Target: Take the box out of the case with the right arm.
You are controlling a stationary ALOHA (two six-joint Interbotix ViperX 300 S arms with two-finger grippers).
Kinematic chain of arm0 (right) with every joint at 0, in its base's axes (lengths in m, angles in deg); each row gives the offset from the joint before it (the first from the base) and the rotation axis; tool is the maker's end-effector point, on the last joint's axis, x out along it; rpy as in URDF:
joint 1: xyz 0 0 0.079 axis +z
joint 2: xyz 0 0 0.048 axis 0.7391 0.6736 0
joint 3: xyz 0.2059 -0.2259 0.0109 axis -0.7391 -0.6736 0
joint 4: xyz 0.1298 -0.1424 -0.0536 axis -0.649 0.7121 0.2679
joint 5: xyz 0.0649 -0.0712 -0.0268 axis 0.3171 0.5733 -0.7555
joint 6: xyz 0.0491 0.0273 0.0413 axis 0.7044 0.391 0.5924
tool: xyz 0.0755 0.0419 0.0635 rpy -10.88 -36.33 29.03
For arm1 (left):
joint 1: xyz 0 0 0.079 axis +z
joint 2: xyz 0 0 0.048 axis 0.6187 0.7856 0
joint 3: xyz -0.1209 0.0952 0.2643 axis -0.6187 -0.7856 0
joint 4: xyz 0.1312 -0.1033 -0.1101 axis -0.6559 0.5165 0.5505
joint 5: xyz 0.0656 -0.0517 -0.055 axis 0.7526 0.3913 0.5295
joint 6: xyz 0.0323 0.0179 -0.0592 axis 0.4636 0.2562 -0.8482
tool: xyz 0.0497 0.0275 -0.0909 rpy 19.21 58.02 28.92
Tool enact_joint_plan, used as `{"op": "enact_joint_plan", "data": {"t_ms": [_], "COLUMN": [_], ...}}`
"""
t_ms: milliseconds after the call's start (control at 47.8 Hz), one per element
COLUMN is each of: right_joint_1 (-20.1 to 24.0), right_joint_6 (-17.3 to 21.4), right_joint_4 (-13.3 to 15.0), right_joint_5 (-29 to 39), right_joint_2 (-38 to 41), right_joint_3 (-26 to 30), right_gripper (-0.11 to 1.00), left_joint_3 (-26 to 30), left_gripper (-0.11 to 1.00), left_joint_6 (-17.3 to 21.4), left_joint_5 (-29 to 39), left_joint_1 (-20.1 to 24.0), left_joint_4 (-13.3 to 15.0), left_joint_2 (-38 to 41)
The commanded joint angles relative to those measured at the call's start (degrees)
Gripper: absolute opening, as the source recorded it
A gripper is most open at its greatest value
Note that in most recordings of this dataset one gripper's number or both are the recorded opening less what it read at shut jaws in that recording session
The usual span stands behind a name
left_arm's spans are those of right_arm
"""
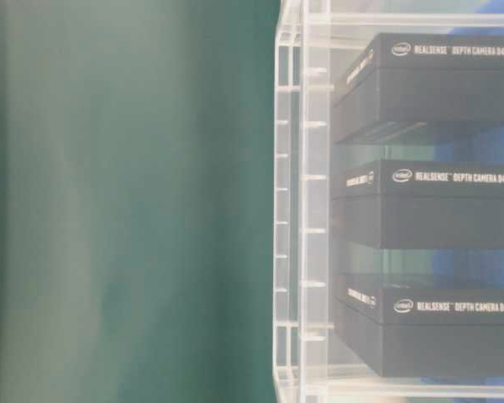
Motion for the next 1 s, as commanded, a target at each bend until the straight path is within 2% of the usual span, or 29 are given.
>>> {"op": "enact_joint_plan", "data": {"t_ms": [0, 251, 397, 711, 858, 983], "right_joint_1": [0.0, 0.0, 0.0, 0.0, 0.0, 0.0], "right_joint_6": [0.2, 1.7, 2.1, 2.2, 2.2, 2.3], "right_joint_4": [-0.3, -0.3, -0.3, -0.3, -0.3, -0.3], "right_joint_5": [0.1, 7.6, 11.6, 25.8, 29.3, 31.3], "right_joint_2": [0.7, 1.1, 1.2, 3.4, 4.7, 5.3], "right_joint_3": [0.7, 4.2, 9.6, 24.9, 28.4, 29.3], "right_gripper": [0.0, 0.0, 0.0, 0.0, 0.0, 0.0], "left_joint_3": [1.1, 3.7, 6.8, 20.6, 25.0, 26.3], "left_gripper": [0.0, 0.0, 0.0, 0.0, 0.0, 0.0], "left_joint_6": [0.3, -0.3, -1.4, -1.6, -1.5, -1.6], "left_joint_5": [1.7, 4.7, 7.2, 24.9, 29.7, 32.3], "left_joint_1": [-0.1, -0.1, -0.1, -0.1, -0.1, -0.1], "left_joint_4": [-1.9, -1.9, -1.9, -1.9, -1.9, -1.9], "left_joint_2": [1.1, 0.7, 0.5, 1.4, 1.7, 1.8]}}
